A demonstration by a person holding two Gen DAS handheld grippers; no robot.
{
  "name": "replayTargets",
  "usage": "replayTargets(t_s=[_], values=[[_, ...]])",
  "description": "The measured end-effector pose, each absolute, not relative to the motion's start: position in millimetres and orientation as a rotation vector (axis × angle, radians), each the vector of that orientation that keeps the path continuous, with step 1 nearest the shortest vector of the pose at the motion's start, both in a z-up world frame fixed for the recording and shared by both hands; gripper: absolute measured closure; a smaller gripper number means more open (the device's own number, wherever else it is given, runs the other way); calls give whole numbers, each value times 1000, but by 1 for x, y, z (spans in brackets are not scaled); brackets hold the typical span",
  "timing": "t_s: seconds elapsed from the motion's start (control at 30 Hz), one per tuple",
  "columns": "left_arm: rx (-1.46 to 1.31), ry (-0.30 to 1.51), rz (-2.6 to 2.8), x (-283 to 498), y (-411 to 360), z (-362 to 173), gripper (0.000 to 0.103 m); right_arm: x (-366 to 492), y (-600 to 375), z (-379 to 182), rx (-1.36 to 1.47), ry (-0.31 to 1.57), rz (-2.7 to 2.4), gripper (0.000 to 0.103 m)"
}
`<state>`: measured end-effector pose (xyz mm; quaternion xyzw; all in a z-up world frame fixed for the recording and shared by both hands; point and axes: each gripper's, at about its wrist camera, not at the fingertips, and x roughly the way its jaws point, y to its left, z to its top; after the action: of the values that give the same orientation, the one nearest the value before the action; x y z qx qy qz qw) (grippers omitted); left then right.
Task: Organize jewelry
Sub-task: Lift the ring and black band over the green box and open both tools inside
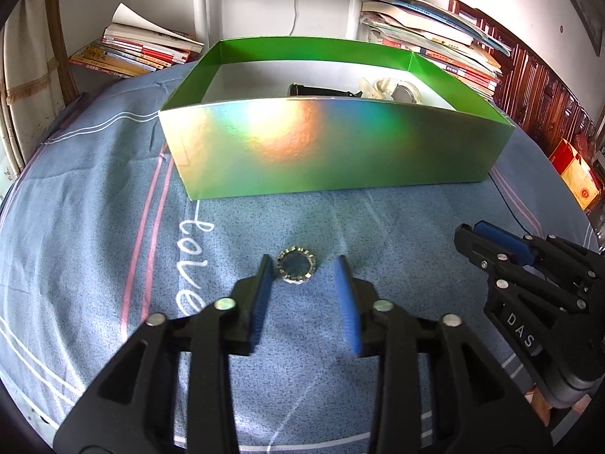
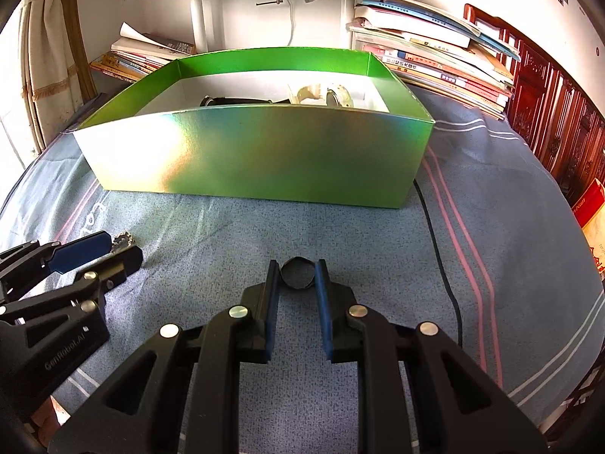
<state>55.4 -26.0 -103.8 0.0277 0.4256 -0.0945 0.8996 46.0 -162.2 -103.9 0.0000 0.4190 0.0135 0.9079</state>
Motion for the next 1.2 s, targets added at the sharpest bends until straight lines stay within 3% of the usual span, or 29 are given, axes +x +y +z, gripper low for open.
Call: replayTargets(t_s=[0.23,0.3,0.37,0.4,0.77,1.2], values=[[69,875,-191,57,-28,-105,60,47,-165,-104,14,860,26,80],[79,869,-180,57,-28,-105,66,46,-164,-104,14,858,26,81],[76,865,-175,57,-27,-105,81,46,-164,-104,18,858,33,83],[67,864,-176,57,-25,-105,82,46,-165,-104,19,858,32,83],[17,849,-154,55,-10,-98,82,39,-168,-93,39,837,28,84],[23,694,-155,65,-8,-37,82,59,-170,-20,25,641,52,84]])
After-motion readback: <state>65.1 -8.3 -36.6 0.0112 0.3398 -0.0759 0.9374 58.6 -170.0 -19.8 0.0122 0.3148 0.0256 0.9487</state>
